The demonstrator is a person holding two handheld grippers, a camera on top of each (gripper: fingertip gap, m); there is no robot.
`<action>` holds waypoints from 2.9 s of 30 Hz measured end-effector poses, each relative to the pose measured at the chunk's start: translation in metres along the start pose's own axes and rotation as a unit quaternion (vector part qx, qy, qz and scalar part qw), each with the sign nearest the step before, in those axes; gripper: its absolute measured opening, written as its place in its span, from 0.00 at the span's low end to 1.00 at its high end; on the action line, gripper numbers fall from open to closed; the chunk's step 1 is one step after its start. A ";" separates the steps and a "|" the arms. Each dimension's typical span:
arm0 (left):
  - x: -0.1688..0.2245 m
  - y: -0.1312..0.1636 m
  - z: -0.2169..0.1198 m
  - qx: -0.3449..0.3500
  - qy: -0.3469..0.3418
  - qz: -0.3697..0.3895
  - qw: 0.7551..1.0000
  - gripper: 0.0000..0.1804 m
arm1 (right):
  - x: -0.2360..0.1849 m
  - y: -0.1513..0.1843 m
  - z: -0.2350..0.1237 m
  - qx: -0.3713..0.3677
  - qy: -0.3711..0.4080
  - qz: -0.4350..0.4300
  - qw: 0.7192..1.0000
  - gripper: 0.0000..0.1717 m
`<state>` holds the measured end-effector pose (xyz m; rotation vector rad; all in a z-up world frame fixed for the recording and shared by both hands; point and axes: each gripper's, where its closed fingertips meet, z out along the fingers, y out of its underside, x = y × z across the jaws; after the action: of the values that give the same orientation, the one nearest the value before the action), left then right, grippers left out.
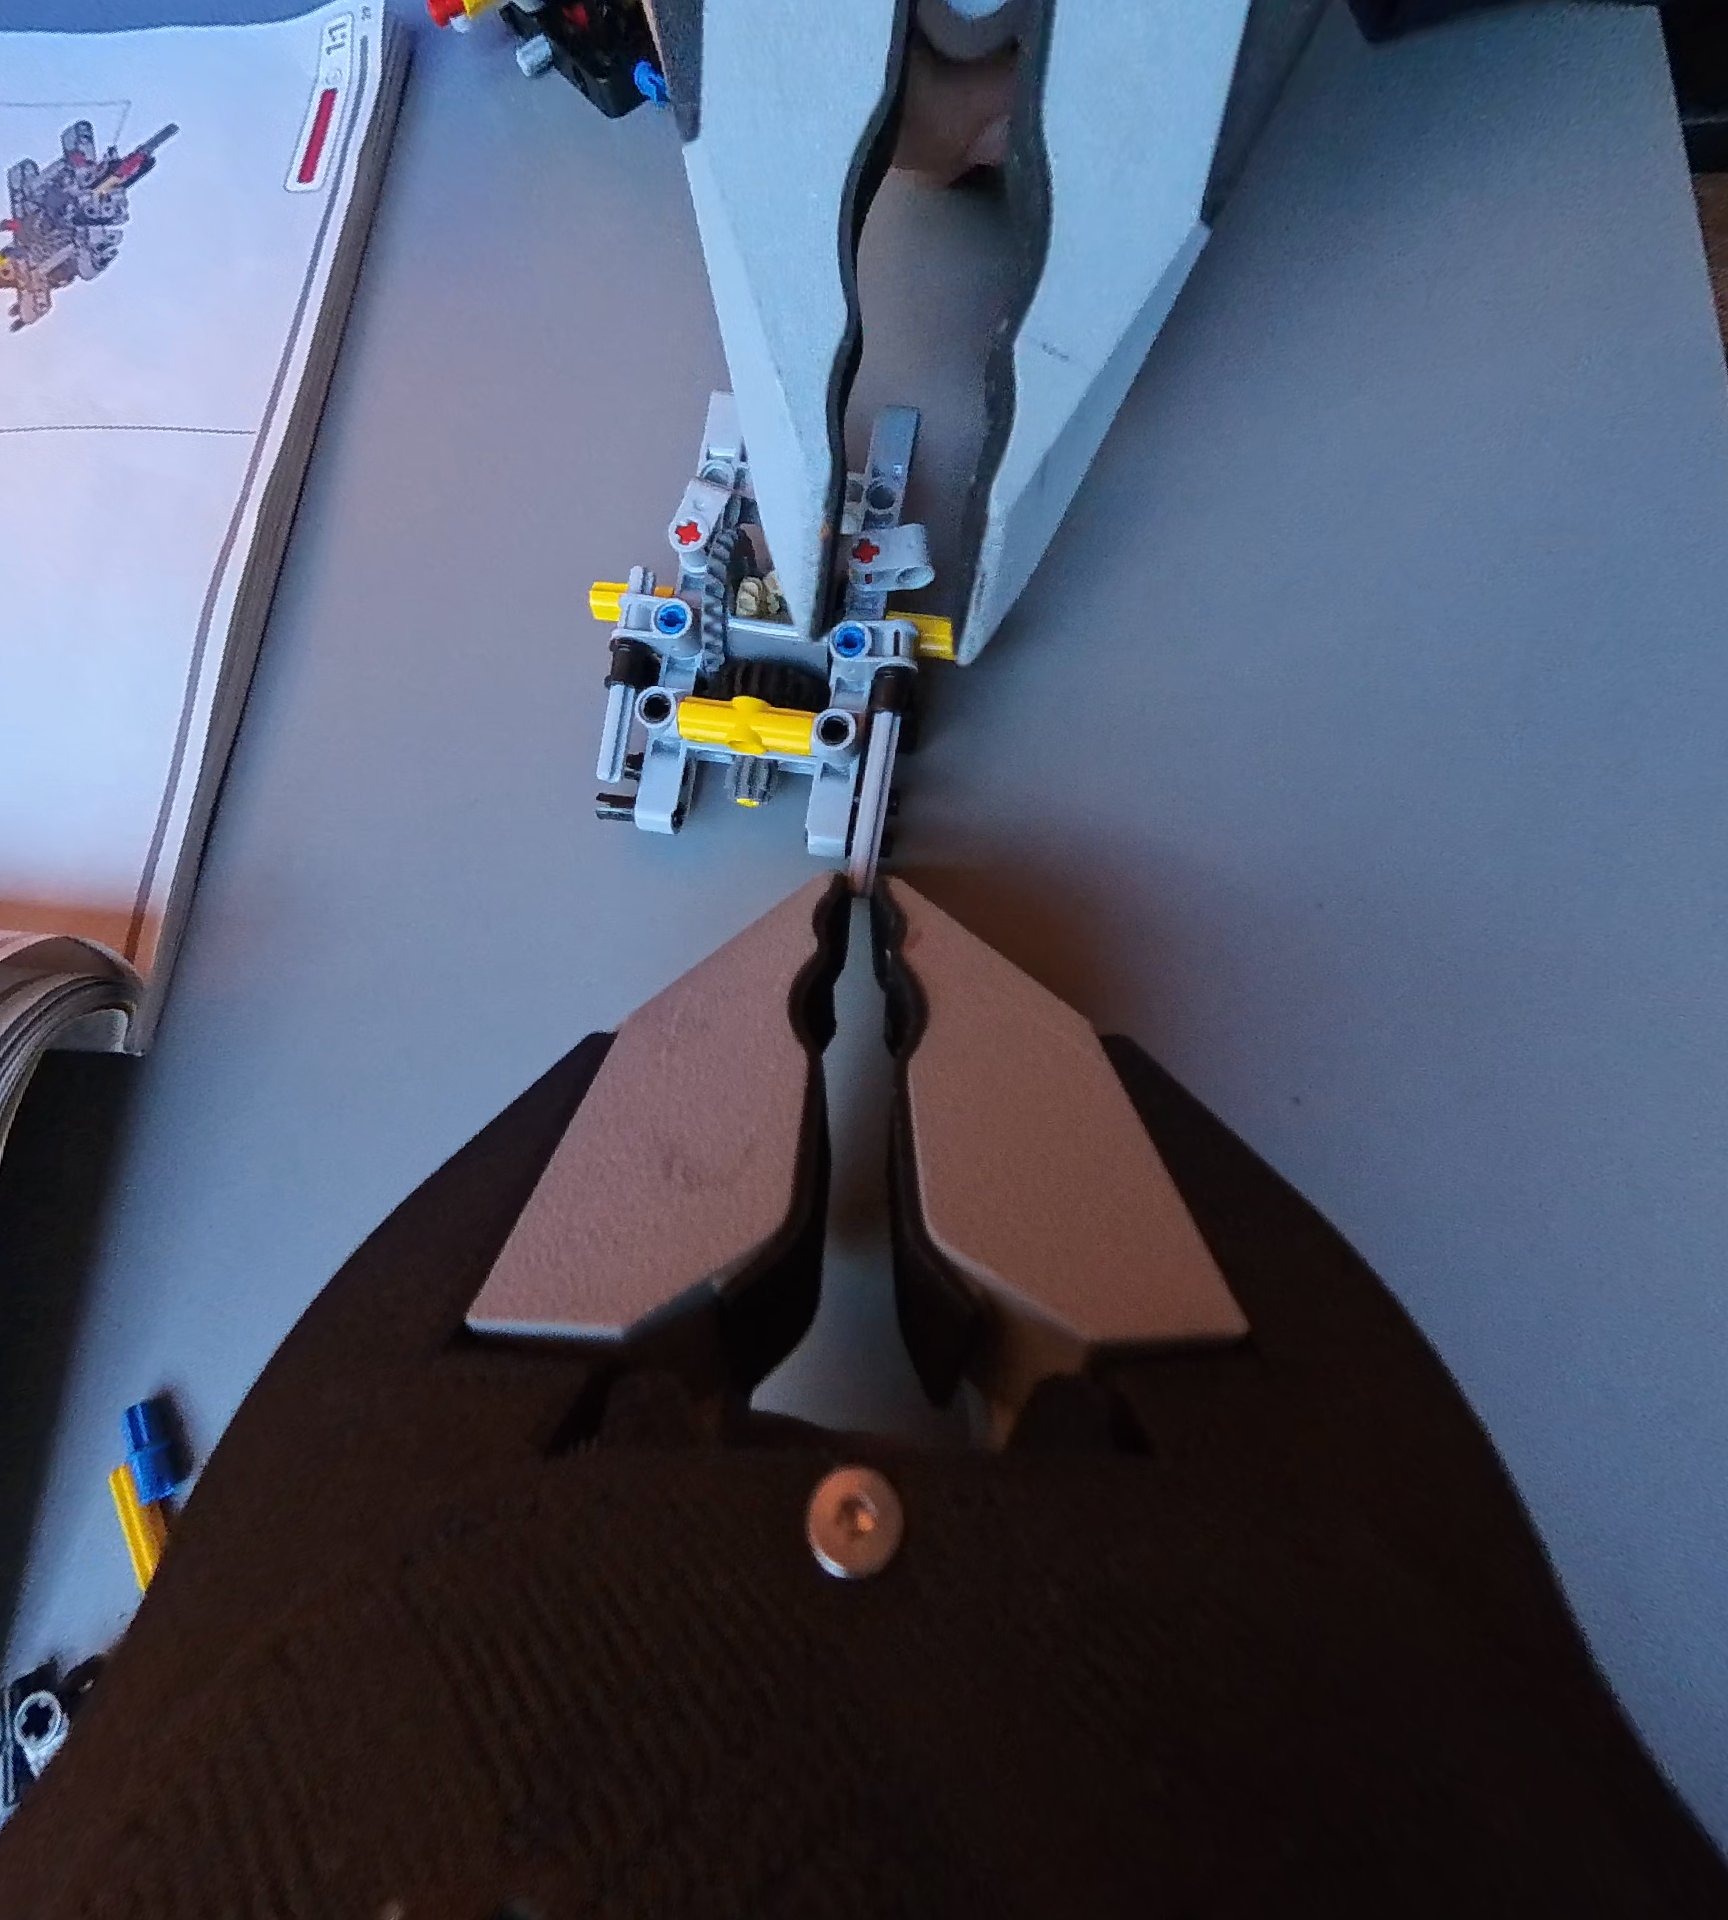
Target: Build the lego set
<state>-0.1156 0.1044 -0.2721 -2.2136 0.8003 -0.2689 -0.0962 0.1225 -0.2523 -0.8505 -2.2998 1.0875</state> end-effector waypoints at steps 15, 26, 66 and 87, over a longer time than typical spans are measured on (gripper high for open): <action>-0.002 0.001 -0.001 -0.009 -0.021 -0.013 1.000 0.00 | 0.007 0.000 0.003 -0.002 0.039 0.029 0.999 0.06; -0.002 0.000 0.001 -0.025 -0.005 0.014 1.000 0.00 | 0.007 0.000 0.004 0.004 0.024 0.037 0.999 0.07; -0.005 -0.010 0.001 -0.016 -0.003 -0.061 0.998 0.13 | 0.023 -0.005 -0.007 0.032 0.084 0.030 0.996 0.19; -0.050 -0.028 -0.008 -0.024 -0.013 -0.101 0.994 0.13 | 0.001 0.014 -0.046 0.007 0.227 0.034 0.973 0.09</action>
<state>-0.1450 0.1454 -0.2440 -2.3416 0.5740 -0.3214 -0.0636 0.1542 -0.2363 -1.0554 -1.8914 0.8297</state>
